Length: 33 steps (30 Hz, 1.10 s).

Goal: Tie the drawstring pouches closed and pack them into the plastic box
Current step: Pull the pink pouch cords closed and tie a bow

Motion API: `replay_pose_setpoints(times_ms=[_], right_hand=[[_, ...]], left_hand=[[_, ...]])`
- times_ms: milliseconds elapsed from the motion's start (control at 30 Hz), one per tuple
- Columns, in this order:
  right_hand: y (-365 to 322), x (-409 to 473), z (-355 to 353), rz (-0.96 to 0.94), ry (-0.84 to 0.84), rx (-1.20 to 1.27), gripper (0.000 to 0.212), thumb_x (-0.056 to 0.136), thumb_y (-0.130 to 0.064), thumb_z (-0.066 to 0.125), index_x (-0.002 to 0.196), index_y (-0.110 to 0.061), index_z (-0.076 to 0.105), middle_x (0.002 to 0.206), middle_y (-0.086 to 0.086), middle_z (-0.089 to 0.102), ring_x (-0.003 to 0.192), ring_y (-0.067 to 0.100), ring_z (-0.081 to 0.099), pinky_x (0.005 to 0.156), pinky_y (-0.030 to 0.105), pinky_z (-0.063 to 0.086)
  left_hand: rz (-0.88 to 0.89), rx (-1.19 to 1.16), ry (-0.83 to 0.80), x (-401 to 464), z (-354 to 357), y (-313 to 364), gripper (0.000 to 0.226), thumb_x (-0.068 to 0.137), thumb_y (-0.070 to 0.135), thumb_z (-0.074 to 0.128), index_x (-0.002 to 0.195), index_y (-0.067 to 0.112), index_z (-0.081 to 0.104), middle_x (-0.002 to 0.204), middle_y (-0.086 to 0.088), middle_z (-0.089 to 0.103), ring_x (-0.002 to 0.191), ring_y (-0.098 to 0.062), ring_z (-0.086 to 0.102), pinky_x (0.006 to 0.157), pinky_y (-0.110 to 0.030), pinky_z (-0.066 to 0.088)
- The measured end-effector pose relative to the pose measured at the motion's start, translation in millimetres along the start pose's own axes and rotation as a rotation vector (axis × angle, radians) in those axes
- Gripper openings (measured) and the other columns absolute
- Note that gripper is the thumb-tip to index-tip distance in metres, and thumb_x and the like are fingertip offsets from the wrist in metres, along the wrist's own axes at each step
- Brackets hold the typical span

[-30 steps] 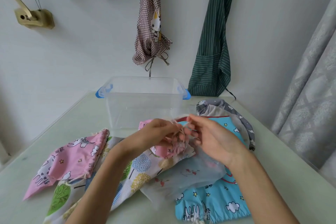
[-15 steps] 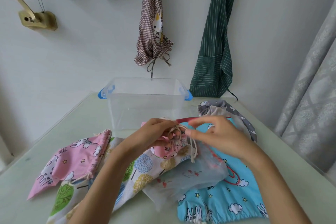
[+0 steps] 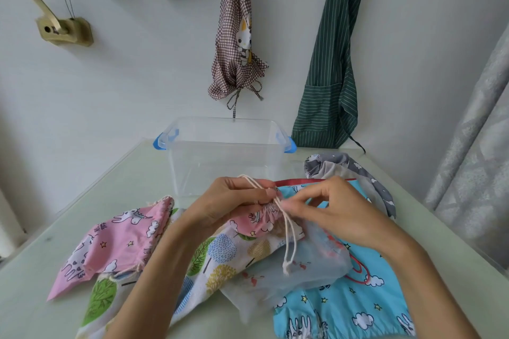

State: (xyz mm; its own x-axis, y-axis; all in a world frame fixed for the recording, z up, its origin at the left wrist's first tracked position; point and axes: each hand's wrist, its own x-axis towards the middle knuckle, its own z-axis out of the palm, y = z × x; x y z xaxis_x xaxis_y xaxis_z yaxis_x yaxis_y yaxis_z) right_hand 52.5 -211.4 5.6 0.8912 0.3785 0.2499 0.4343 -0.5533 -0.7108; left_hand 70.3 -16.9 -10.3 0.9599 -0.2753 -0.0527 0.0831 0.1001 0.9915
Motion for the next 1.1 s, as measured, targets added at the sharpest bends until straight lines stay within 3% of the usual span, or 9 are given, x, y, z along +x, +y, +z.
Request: replay_pose_setpoints(times_ms=[100,200,333,500,633,700,833,967,1100], right_hand=[[13,8,8,-0.011,0.146,-0.032,0.012,0.086,-0.033,0.062,0.097,-0.038,0.067,0.096,-0.016,0.066,0.085,0.006,0.060,0.071,0.012,0.044],[20,11,23,-0.036,0.018,0.034,0.031,0.085,-0.022,0.067,0.109,-0.041,0.062,0.103,-0.017,0.057,0.085,0.001,0.053,0.070,0.009,0.039],[20,12,31,-0.018,0.034,0.062,0.022,0.080,-0.021,0.070,0.099,-0.032,0.066,0.093,-0.017,0.053,0.085,0.000,0.053,0.071,0.010,0.038],[13,10,30,-0.042,0.144,-0.042,0.017,0.064,-0.043,0.056,0.077,-0.031,0.059,0.084,-0.012,0.058,0.080,0.010,0.056,0.070,0.033,0.046],[14,8,30,-0.037,0.182,-0.013,0.006,0.077,-0.033,0.068,0.077,-0.028,0.064,0.079,-0.009,0.063,0.074,0.012,0.057,0.069,0.031,0.048],[15,10,30,-0.003,0.208,0.029,0.012,0.085,-0.033,0.063,0.080,-0.025,0.070,0.080,-0.008,0.067,0.074,0.008,0.057,0.070,0.027,0.046],[15,16,29,0.156,0.168,0.293,0.014,0.091,-0.029,0.058,0.086,-0.024,0.070,0.079,-0.008,0.069,0.071,0.003,0.060,0.073,0.024,0.050],[14,15,30,0.219,0.083,0.501,0.015,0.089,-0.022,0.060,0.099,-0.023,0.072,0.070,-0.017,0.067,0.060,-0.009,0.055,0.056,0.006,0.039],[15,16,33,0.190,0.161,0.501,0.009,0.083,-0.020,0.068,0.086,-0.025,0.074,0.072,-0.010,0.072,0.065,-0.004,0.062,0.063,0.011,0.047]], left_hand=[[0.021,0.067,0.011,-1,-3,1,0.015,0.070,0.002,0.074,0.081,0.013,0.077,0.083,-0.005,0.074,0.068,-0.007,0.068,0.066,-0.013,0.055],[0.097,0.125,-0.005,-1,-2,3,0.020,0.069,-0.005,0.073,0.076,0.014,0.077,0.079,-0.006,0.075,0.071,-0.010,0.070,0.065,-0.016,0.056],[0.213,0.242,-0.019,-3,1,1,0.018,0.073,-0.012,0.070,0.082,0.004,0.073,0.077,-0.007,0.075,0.071,-0.011,0.071,0.065,-0.015,0.052],[0.418,0.431,0.186,-1,7,-6,0.014,0.071,-0.002,0.075,0.079,0.009,0.076,0.073,-0.004,0.075,0.070,-0.015,0.072,0.069,-0.025,0.058],[0.506,0.473,0.386,5,6,-16,0.013,0.071,0.006,0.078,0.079,0.016,0.076,0.073,0.003,0.075,0.070,-0.007,0.072,0.069,-0.033,0.060],[0.517,0.449,0.448,7,5,-18,0.010,0.071,0.016,0.082,0.077,0.020,0.076,0.072,0.006,0.074,0.068,-0.006,0.071,0.066,-0.035,0.060],[0.546,0.422,0.409,7,8,-16,0.010,0.070,0.020,0.083,0.077,0.019,0.076,0.072,0.005,0.074,0.068,-0.009,0.072,0.069,-0.039,0.060],[0.562,0.431,0.354,8,7,-18,0.012,0.068,0.025,0.083,0.078,0.021,0.078,0.075,0.005,0.075,0.071,-0.012,0.072,0.071,-0.043,0.059],[0.533,0.422,0.310,11,1,-21,0.010,0.070,0.026,0.081,0.078,0.031,0.077,0.080,0.006,0.075,0.075,-0.013,0.072,0.072,-0.047,0.058]])
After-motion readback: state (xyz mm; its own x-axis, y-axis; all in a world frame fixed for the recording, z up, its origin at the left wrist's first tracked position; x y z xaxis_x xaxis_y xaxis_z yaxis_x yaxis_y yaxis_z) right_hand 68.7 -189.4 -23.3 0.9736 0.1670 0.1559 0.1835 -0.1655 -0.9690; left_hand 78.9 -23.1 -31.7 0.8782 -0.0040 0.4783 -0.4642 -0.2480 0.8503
